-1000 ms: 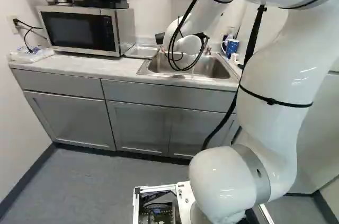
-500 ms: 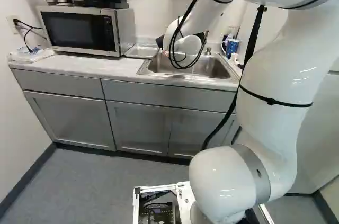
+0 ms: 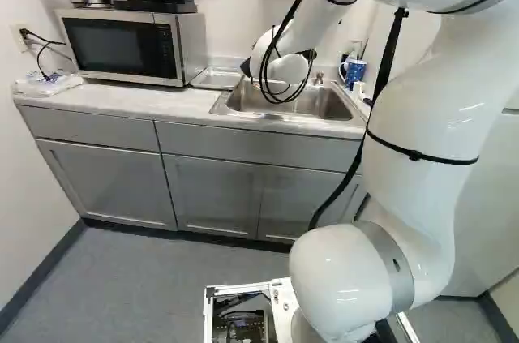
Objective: Rinse the cup and place it in the tray
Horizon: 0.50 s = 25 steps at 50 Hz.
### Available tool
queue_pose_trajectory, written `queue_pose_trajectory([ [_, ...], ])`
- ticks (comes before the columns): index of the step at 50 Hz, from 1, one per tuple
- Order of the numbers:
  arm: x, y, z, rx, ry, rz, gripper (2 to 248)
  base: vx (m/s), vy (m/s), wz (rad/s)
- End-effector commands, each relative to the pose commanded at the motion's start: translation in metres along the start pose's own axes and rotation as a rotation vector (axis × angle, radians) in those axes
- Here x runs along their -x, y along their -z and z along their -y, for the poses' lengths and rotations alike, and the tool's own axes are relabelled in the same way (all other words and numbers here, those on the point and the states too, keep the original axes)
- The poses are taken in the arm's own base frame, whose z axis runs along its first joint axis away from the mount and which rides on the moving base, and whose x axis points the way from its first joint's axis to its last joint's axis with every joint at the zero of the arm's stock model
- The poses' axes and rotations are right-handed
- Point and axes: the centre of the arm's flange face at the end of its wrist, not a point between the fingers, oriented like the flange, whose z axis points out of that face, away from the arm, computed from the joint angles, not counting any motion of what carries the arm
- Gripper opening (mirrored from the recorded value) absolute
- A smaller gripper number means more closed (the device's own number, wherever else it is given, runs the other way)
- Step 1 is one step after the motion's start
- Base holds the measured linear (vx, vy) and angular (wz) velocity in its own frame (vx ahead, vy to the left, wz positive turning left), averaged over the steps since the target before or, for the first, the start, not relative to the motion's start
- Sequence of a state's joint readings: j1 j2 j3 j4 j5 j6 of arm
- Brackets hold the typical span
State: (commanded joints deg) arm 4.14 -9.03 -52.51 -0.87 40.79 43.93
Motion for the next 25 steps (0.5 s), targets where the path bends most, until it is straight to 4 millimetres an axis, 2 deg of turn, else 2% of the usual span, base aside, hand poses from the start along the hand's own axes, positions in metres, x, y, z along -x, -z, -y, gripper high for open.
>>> queue_pose_trajectory([
  [25, 0.0, 0.0, 0.0, 0.0, 0.263, 0.0, 125, 0.0, 0.0, 0.0],
])
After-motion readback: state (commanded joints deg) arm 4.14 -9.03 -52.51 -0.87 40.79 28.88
